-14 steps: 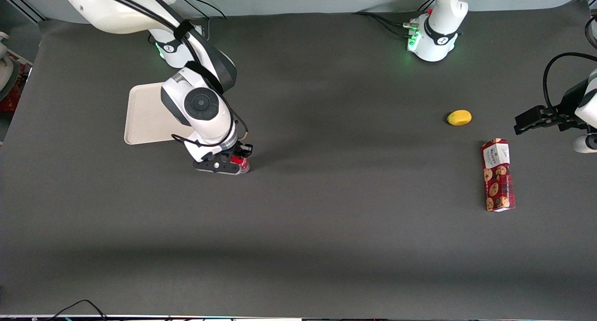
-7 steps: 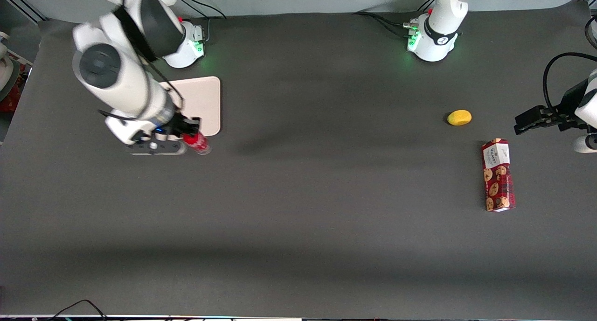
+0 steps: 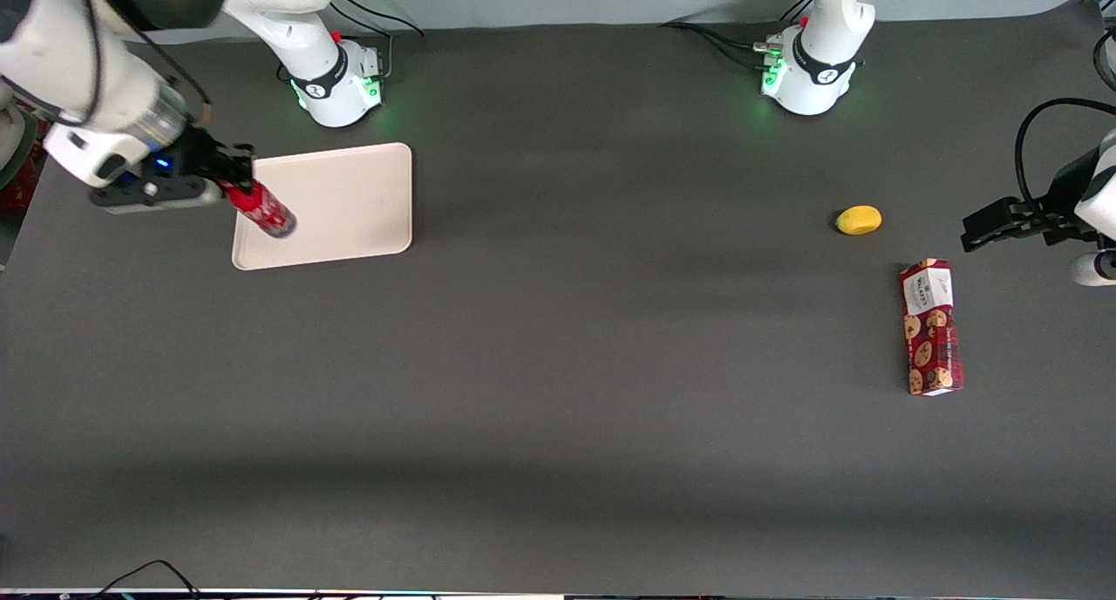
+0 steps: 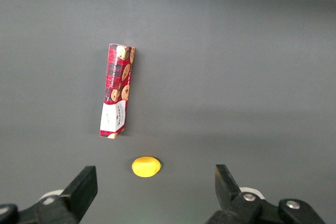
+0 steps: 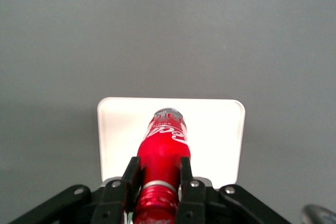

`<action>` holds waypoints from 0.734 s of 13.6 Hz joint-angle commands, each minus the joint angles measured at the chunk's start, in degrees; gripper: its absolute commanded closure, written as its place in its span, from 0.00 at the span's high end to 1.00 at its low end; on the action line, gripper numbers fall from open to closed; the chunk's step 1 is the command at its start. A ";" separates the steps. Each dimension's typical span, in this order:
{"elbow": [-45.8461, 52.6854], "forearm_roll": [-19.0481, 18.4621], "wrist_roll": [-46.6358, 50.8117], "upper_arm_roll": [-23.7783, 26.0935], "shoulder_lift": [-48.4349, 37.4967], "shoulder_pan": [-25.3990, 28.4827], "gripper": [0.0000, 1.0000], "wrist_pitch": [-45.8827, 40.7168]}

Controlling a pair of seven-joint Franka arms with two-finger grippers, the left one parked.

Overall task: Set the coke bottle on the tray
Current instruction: 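Lift the bottle and carry it over the white tray, then lower the bottle upright onto the tray and open the right gripper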

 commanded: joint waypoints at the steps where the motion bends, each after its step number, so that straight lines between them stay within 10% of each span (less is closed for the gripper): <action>1: -9.44 -2.16 -10.55 -5.84 -8.22 -0.09 0.00 1.71; 6: -22.88 -6.67 -19.97 -19.10 -9.11 -0.18 0.00 14.33; 10: -31.50 -7.29 -19.46 -20.53 -8.23 -0.27 0.00 24.01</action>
